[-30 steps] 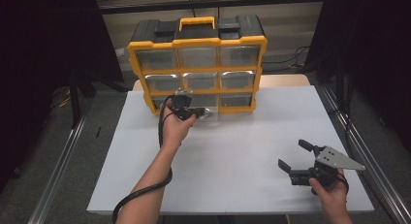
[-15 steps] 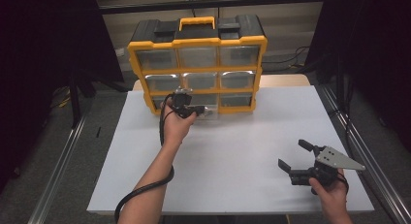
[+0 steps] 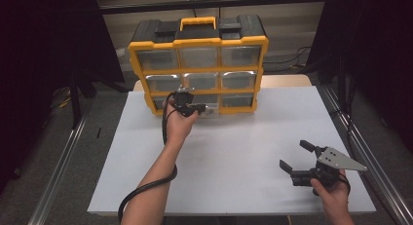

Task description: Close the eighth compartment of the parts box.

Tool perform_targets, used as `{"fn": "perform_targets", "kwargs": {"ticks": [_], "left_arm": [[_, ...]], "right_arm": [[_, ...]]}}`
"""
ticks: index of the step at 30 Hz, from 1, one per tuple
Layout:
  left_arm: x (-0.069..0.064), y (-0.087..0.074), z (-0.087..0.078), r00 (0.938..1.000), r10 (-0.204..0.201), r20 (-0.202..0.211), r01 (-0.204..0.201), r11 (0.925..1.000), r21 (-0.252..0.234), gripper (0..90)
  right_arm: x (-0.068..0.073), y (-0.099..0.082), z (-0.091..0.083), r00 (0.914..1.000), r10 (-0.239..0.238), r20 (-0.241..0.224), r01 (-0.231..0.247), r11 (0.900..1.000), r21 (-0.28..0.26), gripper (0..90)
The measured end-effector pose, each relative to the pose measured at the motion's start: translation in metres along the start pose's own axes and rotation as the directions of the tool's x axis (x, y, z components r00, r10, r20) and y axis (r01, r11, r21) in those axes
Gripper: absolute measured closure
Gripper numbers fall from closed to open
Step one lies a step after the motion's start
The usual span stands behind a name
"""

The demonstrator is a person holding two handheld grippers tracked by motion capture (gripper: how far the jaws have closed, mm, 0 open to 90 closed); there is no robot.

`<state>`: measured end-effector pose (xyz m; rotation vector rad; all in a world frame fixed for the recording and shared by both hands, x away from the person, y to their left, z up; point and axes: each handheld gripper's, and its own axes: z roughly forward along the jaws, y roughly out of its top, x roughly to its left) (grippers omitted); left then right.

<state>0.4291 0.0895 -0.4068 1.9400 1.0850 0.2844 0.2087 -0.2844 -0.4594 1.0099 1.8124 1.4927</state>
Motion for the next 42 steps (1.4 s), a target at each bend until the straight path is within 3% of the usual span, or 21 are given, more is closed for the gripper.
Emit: {"fn": "perform_targets", "kwargs": {"ticks": [5,7,11,14,22,34,38,40,41,42], "left_arm": [[-0.002,0.001,0.003,0.9997,-0.022,-0.006,0.022,0.9996,-0.016,90.0],[0.0,0.002,0.002,1.0,0.0,-0.008,-0.001,1.0,-0.002,90.0],[-0.002,0.002,0.004,0.9996,-0.026,-0.01,0.026,0.9995,-0.019,90.0],[0.001,0.003,0.003,0.9999,0.003,-0.013,-0.003,1.0,0.002,90.0],[0.0,0.005,0.007,0.9996,-0.018,-0.024,0.017,0.9997,-0.017,90.0],[0.0,0.008,0.01,0.9984,0.006,-0.056,-0.007,0.9999,-0.015,90.0],[0.0,0.008,0.012,0.9981,0.002,-0.061,-0.003,0.9998,-0.019,90.0],[-0.002,0.009,0.014,0.9976,-0.02,-0.066,0.017,0.9988,-0.046,90.0],[-0.002,0.009,0.014,0.9975,-0.02,-0.068,0.016,0.9987,-0.048,90.0],[0.0,0.01,0.013,0.9973,0.007,-0.073,-0.009,0.9995,-0.029,90.0]], "right_arm": [[0.0,0.0,0.0,1.0,0.004,-0.002,-0.004,1.0,-0.001,0.1],[0.0,0.0,0.0,1.0,0.001,-0.002,-0.001,1.0,-0.002,0.1],[0.0,0.0,0.0,1.0,0.003,0.0,-0.003,1.0,0.001,0.1],[0.0,0.0,0.0,1.0,0.004,-0.002,-0.004,1.0,-0.001,0.1],[0.0,0.0,0.0,1.0,0.004,-0.003,-0.004,1.0,-0.002,0.1],[0.0,0.0,0.0,1.0,0.003,-0.003,-0.003,1.0,-0.002,0.1],[0.0,0.0,0.0,1.0,0.004,-0.003,-0.004,1.0,-0.003,0.1],[0.0,0.0,0.0,1.0,0.003,-0.002,-0.003,1.0,-0.003,0.1],[0.0,0.0,0.0,1.0,0.004,-0.002,-0.004,1.0,-0.003,0.1],[0.0,0.0,0.0,1.0,0.005,-0.003,-0.005,1.0,-0.003,0.1]]}}
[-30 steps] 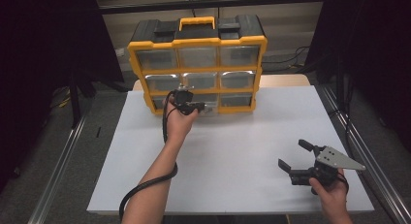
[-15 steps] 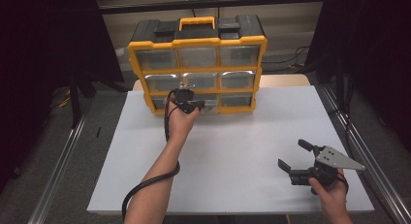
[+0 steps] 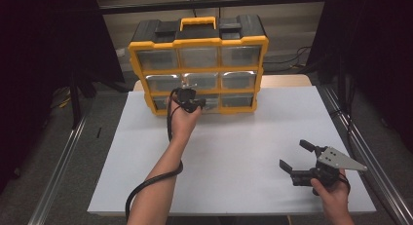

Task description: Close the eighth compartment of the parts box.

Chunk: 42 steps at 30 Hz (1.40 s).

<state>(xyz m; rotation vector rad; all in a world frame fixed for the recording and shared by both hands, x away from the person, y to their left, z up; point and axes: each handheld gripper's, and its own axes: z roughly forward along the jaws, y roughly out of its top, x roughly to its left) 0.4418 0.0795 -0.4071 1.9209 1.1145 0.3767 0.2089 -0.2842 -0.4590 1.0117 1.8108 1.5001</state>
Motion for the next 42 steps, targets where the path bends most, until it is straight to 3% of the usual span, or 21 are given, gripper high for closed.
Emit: {"fn": "perform_targets", "kwargs": {"ticks": [4,6,17,21,25,29,31,32,34,41,42], "left_arm": [[-0.001,0.001,0.003,0.9996,-0.027,-0.007,0.027,0.9991,-0.033,90.0],[0.0,0.002,0.003,0.9999,-0.003,-0.012,0.003,0.9998,-0.017,90.0],[0.001,0.004,0.006,0.9995,0.011,-0.03,-0.012,0.9998,-0.018,90.0],[0.001,0.003,0.009,0.999,0.013,-0.042,-0.013,0.9997,-0.019,90.0],[0.002,0.001,0.012,0.999,-0.017,-0.042,0.016,0.9992,-0.035,90.0],[0.004,0.001,0.013,0.9987,0.0,-0.051,-0.002,0.9996,-0.028,90.0],[0.007,0.002,0.012,0.9982,0.031,-0.05,-0.032,0.9995,-0.003,90.0],[0.003,0.001,0.015,0.9983,-0.013,-0.056,0.011,0.9991,-0.041,90.0],[0.004,0.002,0.016,0.9981,0.009,-0.061,-0.011,0.9995,-0.029,90.0],[0.002,0.0,0.02,0.9976,-0.01,-0.068,0.006,0.9982,-0.059,90.0],[0.003,0.0,0.019,0.9977,0.014,-0.067,-0.017,0.9991,-0.039,90.0]], "right_arm": [[0.0,0.0,0.0,1.0,0.003,-0.001,-0.003,1.0,0.0,0.1],[0.0,0.0,0.0,1.0,0.004,-0.003,-0.004,1.0,-0.001,0.1],[-0.001,0.0,0.0,1.0,0.003,-0.003,-0.003,1.0,-0.002,0.1],[0.0,0.0,0.001,1.0,0.003,-0.001,-0.003,1.0,-0.002,0.1],[-0.001,0.0,0.001,1.0,0.006,0.001,-0.006,1.0,0.002,0.1],[-0.001,0.0,0.001,1.0,0.008,0.0,-0.008,1.0,0.0,0.1],[-0.001,0.0,0.001,1.0,0.009,0.0,-0.009,1.0,-0.001,0.1],[-0.001,0.0,0.001,1.0,0.008,0.0,-0.008,1.0,-0.001,0.1],[-0.001,0.0,0.001,1.0,0.008,-0.001,-0.008,1.0,-0.003,0.1],[-0.001,0.0,0.004,0.9999,0.007,-0.01,-0.007,1.0,0.001,0.1],[-0.001,0.0,0.005,0.9999,0.007,-0.009,-0.007,1.0,0.001,0.1]]}}
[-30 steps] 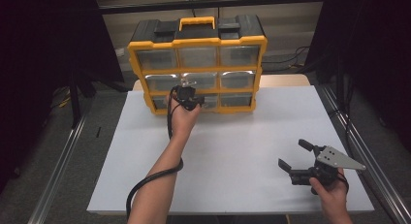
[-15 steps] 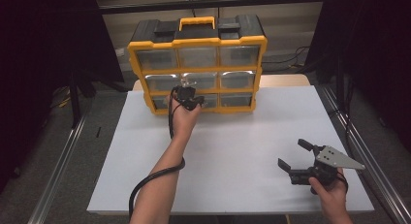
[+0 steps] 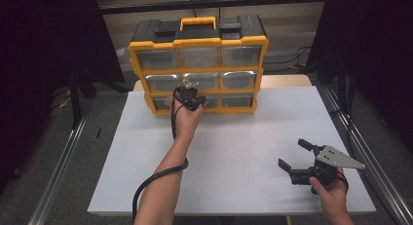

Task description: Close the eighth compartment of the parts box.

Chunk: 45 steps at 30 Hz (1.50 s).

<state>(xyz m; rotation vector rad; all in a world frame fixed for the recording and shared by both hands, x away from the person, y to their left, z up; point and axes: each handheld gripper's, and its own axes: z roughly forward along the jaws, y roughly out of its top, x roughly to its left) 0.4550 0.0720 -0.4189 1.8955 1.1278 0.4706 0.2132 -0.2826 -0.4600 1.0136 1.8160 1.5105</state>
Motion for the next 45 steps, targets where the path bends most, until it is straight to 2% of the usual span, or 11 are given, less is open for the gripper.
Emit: {"fn": "perform_targets", "kwargs": {"ticks": [6,11,16,24,26,28,34,35,39,40,45], "left_arm": [[0.0,-0.002,0.001,1.0,-0.004,0.007,0.005,0.9998,-0.018,89.7],[-0.002,-0.002,0.0,0.9996,-0.019,0.019,0.019,0.9991,-0.037,84.7],[-0.001,-0.004,-0.003,0.9995,-0.021,0.024,0.022,0.9988,-0.045,71.5],[0.002,-0.01,-0.019,0.9961,-0.043,0.077,0.05,0.9944,-0.093,52.3],[0.004,-0.013,-0.024,0.9965,-0.034,0.077,0.041,0.9945,-0.097,48.9],[0.004,-0.015,-0.028,0.994,-0.037,0.103,0.048,0.9929,-0.109,47.1],[0.004,-0.022,-0.038,0.9906,-0.026,0.135,0.045,0.9891,-0.14,39.6],[0.004,-0.023,-0.04,0.9915,-0.017,0.129,0.034,0.99,-0.137,39.2],[0.003,-0.028,-0.045,0.9867,-0.012,0.162,0.036,0.9889,-0.144,35.9],[0.005,-0.029,-0.047,0.9861,0.008,0.166,0.015,0.9906,-0.136,35.0],[0.003,-0.036,-0.051,0.9848,0.03,0.171,-0.006,0.9902,-0.14,27.8]], "right_arm": [[0.0,0.0,0.003,1.0,-0.002,-0.005,0.002,1.0,-0.002,0.1],[0.0,0.001,0.002,1.0,0.002,-0.004,-0.002,1.0,-0.003,0.1],[0.001,0.001,0.001,1.0,0.005,-0.001,-0.005,1.0,-0.001,0.1],[-0.001,0.001,0.0,1.0,-0.001,0.009,0.001,1.0,-0.004,0.1],[0.0,0.001,0.0,1.0,0.0,0.007,0.0,1.0,-0.004,0.1],[0.0,0.001,0.0,1.0,-0.001,0.004,0.001,1.0,-0.003,0.1],[0.001,0.001,0.0,1.0,-0.001,0.006,0.001,1.0,0.001,0.1],[0.001,0.001,0.0,1.0,-0.003,0.006,0.003,1.0,0.001,0.1],[0.001,0.001,0.0,1.0,-0.003,0.004,0.003,1.0,0.002,0.1],[0.001,0.0,0.0,1.0,-0.002,0.004,0.002,1.0,0.003,0.1],[0.001,0.0,0.0,1.0,-0.001,0.008,0.001,1.0,0.003,0.1]]}}
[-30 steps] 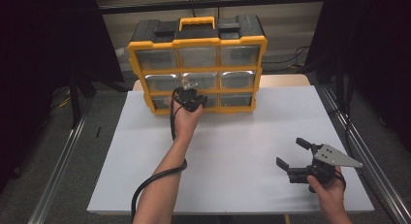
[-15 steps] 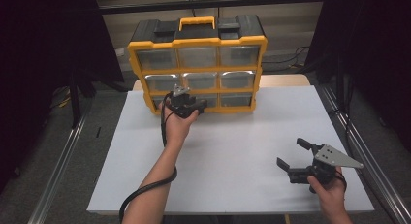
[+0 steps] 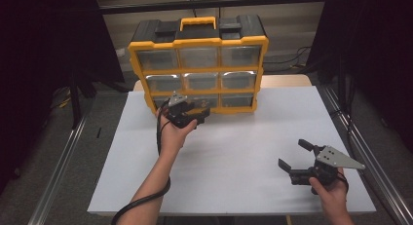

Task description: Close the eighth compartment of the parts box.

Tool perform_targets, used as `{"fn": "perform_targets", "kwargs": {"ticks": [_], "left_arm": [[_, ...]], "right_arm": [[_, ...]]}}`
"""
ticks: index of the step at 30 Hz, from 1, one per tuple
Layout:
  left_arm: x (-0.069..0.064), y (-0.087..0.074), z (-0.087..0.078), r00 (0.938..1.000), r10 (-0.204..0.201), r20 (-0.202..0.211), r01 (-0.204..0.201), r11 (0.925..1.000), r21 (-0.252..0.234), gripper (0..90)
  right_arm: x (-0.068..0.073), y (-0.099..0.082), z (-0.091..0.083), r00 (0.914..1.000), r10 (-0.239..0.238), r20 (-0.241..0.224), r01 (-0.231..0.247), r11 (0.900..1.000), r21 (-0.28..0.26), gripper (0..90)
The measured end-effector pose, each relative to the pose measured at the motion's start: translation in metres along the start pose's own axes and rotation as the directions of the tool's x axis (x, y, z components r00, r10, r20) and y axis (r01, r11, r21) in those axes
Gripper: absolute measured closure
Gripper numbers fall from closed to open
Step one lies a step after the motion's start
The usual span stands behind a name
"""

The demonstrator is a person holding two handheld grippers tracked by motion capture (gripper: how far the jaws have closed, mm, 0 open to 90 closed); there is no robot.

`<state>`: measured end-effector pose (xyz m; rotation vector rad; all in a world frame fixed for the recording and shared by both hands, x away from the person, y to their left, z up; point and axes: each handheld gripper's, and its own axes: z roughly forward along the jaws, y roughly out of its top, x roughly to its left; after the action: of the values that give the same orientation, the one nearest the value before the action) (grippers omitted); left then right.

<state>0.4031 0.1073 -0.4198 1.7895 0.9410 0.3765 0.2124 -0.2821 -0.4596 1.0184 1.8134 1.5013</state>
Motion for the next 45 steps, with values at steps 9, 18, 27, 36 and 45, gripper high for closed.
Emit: {"fn": "perform_targets", "kwargs": {"ticks": [9,18,27,36,45], "left_arm": [[-0.008,-0.011,-0.01,0.999,-0.001,0.045,0.004,0.9985,-0.054,17.6],[-0.009,-0.029,-0.033,0.997,0.041,0.067,-0.036,0.9973,-0.064,11.7],[-0.004,-0.051,-0.059,0.9959,0.057,0.07,-0.049,0.9938,-0.1,10.6],[0.007,-0.068,-0.096,0.9957,0.08,0.047,-0.074,0.9909,-0.112,10.4],[0.02,-0.089,-0.14,0.995,0.092,0.038,-0.087,0.9891,-0.119,10.4]], "right_arm": [[0.0,0.0,0.0,1.0,-0.002,-0.001,0.002,1.0,0.003,0.1],[0.0,0.0,-0.001,0.9999,-0.01,-0.002,0.01,0.9999,0.004,0.1],[0.001,-0.001,0.0,1.0,-0.006,0.002,0.006,1.0,0.005,0.1],[0.002,-0.001,0.001,0.9999,-0.015,0.0,0.015,0.9998,0.01,0.1],[0.0,-0.002,0.0,0.9998,-0.012,0.012,0.012,0.9997,0.02,0.1]]}}
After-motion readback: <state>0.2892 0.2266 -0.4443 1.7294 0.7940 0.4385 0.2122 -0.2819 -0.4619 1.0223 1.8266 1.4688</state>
